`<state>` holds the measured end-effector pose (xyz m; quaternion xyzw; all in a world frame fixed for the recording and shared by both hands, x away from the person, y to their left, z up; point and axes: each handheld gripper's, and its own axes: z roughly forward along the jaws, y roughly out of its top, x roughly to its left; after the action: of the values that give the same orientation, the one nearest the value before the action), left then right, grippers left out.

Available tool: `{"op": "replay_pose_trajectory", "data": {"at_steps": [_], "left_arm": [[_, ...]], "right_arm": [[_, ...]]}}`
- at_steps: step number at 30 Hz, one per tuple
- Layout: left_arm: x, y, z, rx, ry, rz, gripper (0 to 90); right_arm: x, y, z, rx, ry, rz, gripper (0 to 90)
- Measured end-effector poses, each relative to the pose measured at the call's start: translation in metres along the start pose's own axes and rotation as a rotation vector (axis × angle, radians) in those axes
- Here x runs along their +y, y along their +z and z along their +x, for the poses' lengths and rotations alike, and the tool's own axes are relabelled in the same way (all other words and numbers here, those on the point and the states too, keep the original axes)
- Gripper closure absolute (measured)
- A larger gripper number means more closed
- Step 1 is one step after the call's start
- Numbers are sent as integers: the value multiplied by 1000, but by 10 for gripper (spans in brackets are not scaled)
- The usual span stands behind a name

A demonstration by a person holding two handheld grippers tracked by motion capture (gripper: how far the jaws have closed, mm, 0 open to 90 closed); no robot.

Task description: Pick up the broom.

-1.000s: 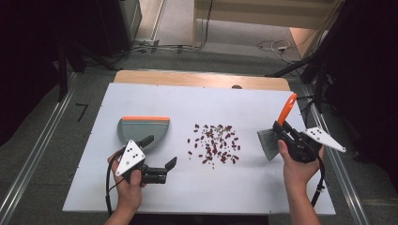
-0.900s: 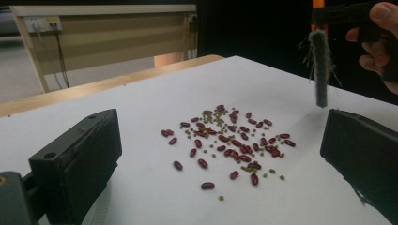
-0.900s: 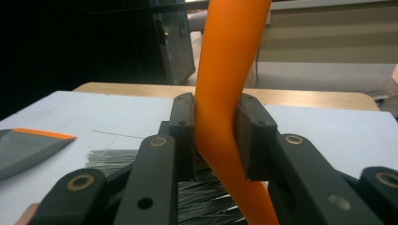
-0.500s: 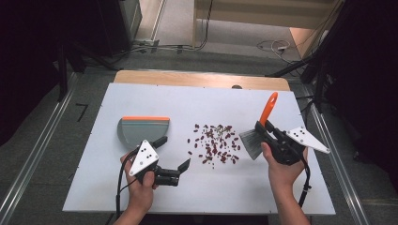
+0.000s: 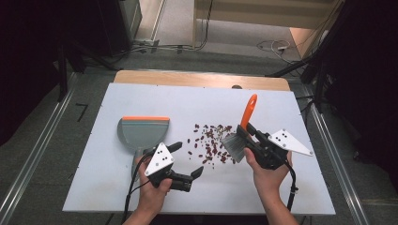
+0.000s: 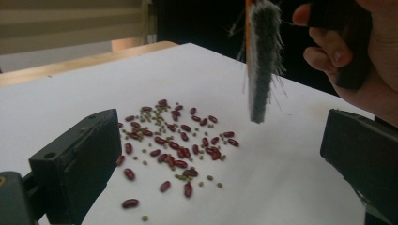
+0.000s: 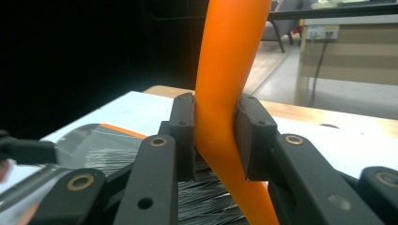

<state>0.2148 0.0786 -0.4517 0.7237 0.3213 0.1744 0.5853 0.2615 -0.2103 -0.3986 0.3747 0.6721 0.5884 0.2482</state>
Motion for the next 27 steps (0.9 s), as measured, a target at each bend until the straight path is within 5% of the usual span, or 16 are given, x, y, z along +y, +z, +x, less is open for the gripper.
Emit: {"op": "replay_pose_trajectory", "data": {"at_steps": [7, 21, 27], "left_arm": [[-1, 10, -9, -8, -27, 20, 22], [-3, 24, -17, -48, -92, 66, 244], [-5, 30, -21, -24, -89, 93, 457]], "right_arm": [[-1, 4, 23, 52, -17, -4, 689], [-8, 12, 61, 127, -34, 1, 689], [-11, 13, 73, 144, -49, -2, 688]]}}
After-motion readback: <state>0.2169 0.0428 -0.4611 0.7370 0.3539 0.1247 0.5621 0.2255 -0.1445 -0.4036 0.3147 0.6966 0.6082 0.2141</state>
